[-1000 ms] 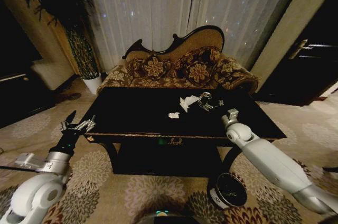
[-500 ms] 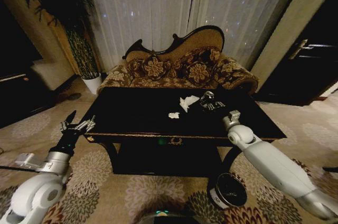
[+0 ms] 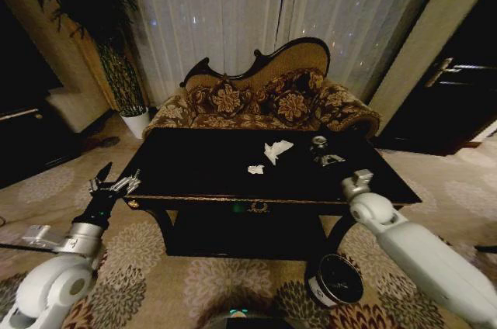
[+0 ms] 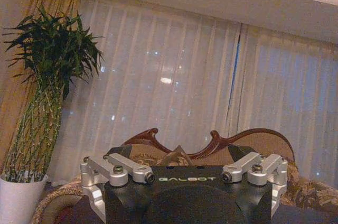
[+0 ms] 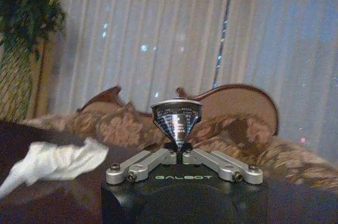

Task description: Move to the front of the table and place the trash on the table into the trash bin.

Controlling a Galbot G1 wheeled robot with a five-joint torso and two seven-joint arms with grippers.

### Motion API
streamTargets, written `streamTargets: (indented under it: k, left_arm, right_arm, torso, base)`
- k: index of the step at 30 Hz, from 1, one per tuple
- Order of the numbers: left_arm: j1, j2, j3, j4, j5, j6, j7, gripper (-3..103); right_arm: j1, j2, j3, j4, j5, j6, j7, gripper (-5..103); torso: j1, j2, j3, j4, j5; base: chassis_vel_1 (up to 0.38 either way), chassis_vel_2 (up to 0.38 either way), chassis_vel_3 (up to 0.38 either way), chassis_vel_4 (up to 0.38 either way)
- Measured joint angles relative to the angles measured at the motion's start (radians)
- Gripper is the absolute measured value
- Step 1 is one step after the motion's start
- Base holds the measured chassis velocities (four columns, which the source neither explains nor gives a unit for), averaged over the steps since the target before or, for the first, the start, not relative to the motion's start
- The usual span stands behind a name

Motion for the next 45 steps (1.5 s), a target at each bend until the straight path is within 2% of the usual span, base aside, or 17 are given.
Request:
streamTargets:
  k: [1,6,10,11,14,16,17,21,27,33,36,45]
  left_arm:
    - [0.000,0.000,0.000,0.000,0.000,0.000,0.000,100]
    - [0.000,0.000,0.000,0.000,0.000,0.000,0.000,100]
    - [0.000,0.000,0.000,0.000,0.000,0.000,0.000,100]
    - [0.000,0.000,0.000,0.000,0.000,0.000,0.000,100]
    - [0.000,0.000,0.000,0.000,0.000,0.000,0.000,100]
    - [0.000,0.000,0.000,0.000,0.000,0.000,0.000,100]
    - [0.000,0.000,0.000,0.000,0.000,0.000,0.000,100]
    - [0.000,0.000,0.000,0.000,0.000,0.000,0.000,100]
    - [0.000,0.000,0.000,0.000,0.000,0.000,0.000,100]
    - [0.000,0.000,0.000,0.000,0.000,0.000,0.000,100]
    - [0.000,0.000,0.000,0.000,0.000,0.000,0.000,100]
    - [0.000,0.000,0.000,0.000,0.000,0.000,0.000,100]
  right_arm:
    - [-0.067,-0.008,0.066,0.029,0.023,0.000,-0.001,0]
    - [-0.182,-0.017,0.169,0.061,0.045,0.014,-0.002,0]
    - [-0.338,0.007,0.296,0.080,0.042,0.079,-0.026,0]
    - [-0.338,0.007,0.296,0.080,0.042,0.079,-0.026,0]
    - [-0.415,0.036,0.376,0.095,0.042,0.097,-0.045,0]
    - [-0.543,0.089,0.481,0.119,0.047,0.133,-0.085,0]
    - [-0.543,0.089,0.481,0.119,0.047,0.133,-0.085,0]
    - [-0.710,0.185,0.605,0.178,0.085,0.166,-0.098,0]
    - [-0.769,0.268,0.637,0.160,0.065,0.217,-0.112,0]
    - [-0.781,0.319,0.632,0.089,0.047,0.261,-0.128,0]
    - [-0.771,0.351,0.599,0.012,0.006,0.303,-0.140,0]
    - [-0.722,0.407,0.511,-0.160,-0.060,0.361,-0.159,0]
  torso:
    - [0.000,0.000,0.000,-0.0001,0.0000]
    - [0.000,0.000,0.000,-0.0001,0.0001]
    - [0.000,0.000,0.000,0.0001,0.0003]
    - [0.000,0.000,0.000,0.0001,0.0003]
    - [0.000,0.000,0.000,0.0001,0.0004]
    - [0.000,0.000,0.000,0.0000,0.0003]
    - [0.000,0.000,0.000,0.0000,0.0003]
    - [0.000,0.000,0.000,-0.0003,0.0001]
    - [0.000,0.000,0.000,0.0000,0.0000]
    - [0.000,0.000,0.000,0.0000,0.0001]
    - [0.000,0.000,0.000,-0.0002,0.0001]
    - [0.000,0.000,0.000,0.0002,0.0002]
  base:
    - [0.000,0.000,0.000,0.000]
    - [0.000,0.000,0.000,0.000]
    - [0.000,0.000,0.000,0.000]
    - [0.000,0.000,0.000,0.000]
    - [0.000,0.000,0.000,0.000]
    - [0.000,0.000,0.000,0.000]
    - [0.000,0.000,0.000,0.000]
    - [0.000,0.000,0.000,0.000]
    - [0.000,0.000,0.000,0.000]
    - [0.000,0.000,0.000,0.000]
    - [0.000,0.000,0.000,0.000]
    - [0.000,0.000,0.000,0.000]
